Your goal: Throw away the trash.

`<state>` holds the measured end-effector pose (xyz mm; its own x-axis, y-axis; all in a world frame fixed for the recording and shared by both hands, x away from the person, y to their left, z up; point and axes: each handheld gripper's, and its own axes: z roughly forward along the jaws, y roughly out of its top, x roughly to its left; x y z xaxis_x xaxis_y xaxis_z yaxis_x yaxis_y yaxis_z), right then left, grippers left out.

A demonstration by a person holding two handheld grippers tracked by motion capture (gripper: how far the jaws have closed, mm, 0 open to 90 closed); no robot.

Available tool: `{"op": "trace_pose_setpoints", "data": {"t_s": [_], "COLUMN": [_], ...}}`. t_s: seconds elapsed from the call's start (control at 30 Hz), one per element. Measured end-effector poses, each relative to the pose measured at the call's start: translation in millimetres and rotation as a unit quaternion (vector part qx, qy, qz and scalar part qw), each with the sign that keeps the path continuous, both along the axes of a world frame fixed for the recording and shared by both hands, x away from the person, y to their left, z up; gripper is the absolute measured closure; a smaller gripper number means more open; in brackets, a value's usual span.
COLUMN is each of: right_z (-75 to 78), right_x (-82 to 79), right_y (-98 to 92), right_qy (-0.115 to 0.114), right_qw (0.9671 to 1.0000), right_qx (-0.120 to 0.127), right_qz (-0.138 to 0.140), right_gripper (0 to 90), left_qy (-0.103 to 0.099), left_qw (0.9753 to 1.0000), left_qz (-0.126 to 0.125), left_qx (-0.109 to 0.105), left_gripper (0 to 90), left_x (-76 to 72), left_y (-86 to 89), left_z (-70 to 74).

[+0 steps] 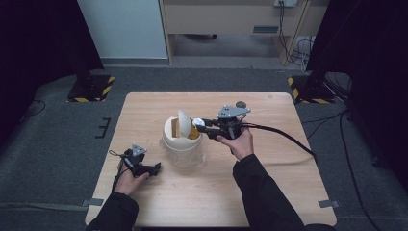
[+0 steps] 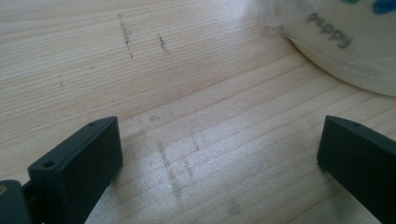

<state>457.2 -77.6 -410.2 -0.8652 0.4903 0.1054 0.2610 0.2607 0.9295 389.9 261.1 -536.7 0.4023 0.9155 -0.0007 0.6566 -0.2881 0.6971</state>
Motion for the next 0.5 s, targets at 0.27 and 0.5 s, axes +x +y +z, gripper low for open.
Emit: {"op": "trace_pose_setpoints", "data": {"t_s": [0.27, 0.5], "right_z": [-3.6, -6.3], "right_x": [0.3, 1.3], "right_y": [5.0, 7.4], "right_qy": [0.003, 0.011], "right_qw": [0.9996, 0.9992], "right_qx": [-0.026, -0.037], "right_qz": [0.003, 0.004], "right_gripper": [65.6, 63.7], "left_qy": [0.000, 0.000], "left_qw": [1.0000, 1.0000], "left_qz": [0.000, 0.000], "left_qx": [0.000, 0.000], "left_gripper": [0.0, 0.0], "left_x": [0.0, 0.0], "left_y": [0.0, 0.0], "left_z": [0.0, 0.0]}}
